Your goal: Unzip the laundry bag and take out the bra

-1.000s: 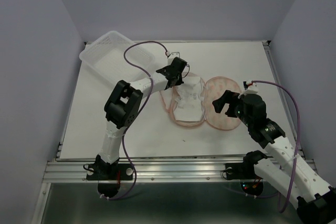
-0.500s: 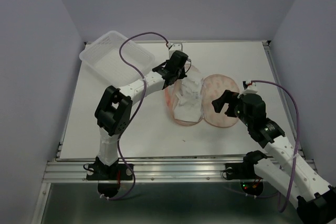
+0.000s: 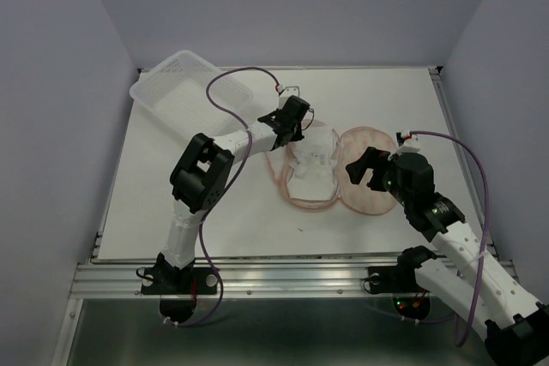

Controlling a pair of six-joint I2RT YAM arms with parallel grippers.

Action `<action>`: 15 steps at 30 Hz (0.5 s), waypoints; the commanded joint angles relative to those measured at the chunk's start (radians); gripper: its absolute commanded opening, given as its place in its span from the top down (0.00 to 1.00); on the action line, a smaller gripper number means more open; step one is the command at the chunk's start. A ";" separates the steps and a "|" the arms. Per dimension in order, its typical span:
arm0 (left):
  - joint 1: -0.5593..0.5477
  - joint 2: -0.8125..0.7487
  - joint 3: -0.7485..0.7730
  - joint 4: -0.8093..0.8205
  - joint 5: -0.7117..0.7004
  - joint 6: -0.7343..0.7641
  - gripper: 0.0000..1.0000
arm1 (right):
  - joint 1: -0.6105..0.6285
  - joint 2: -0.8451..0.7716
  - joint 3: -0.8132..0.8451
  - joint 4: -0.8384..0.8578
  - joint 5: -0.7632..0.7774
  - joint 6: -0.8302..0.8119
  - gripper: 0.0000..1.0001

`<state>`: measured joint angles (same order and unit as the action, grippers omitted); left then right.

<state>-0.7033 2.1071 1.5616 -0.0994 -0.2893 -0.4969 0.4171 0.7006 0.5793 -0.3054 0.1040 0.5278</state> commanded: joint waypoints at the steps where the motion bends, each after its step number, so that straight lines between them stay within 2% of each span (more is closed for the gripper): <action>1: -0.001 -0.012 0.028 0.021 -0.024 0.015 0.65 | -0.005 -0.004 -0.006 0.049 -0.004 -0.009 0.00; 4: -0.001 -0.016 0.023 0.023 -0.022 0.009 0.58 | -0.005 -0.004 -0.006 0.049 -0.004 -0.009 0.00; 8: -0.002 -0.016 0.023 0.024 -0.017 0.011 0.59 | -0.005 -0.003 -0.006 0.051 -0.004 -0.009 0.00; 10: -0.002 -0.021 0.022 0.024 -0.019 0.012 0.63 | -0.005 -0.003 -0.006 0.051 -0.006 -0.009 0.00; 12: -0.002 -0.025 0.023 0.021 -0.017 0.014 0.72 | -0.005 -0.003 -0.007 0.051 -0.006 -0.009 0.00; 15: -0.002 -0.021 0.029 0.020 -0.016 0.018 0.76 | -0.005 -0.003 -0.007 0.052 -0.007 -0.008 0.00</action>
<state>-0.7033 2.1120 1.5620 -0.0944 -0.2890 -0.4942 0.4171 0.7010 0.5785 -0.3054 0.1040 0.5274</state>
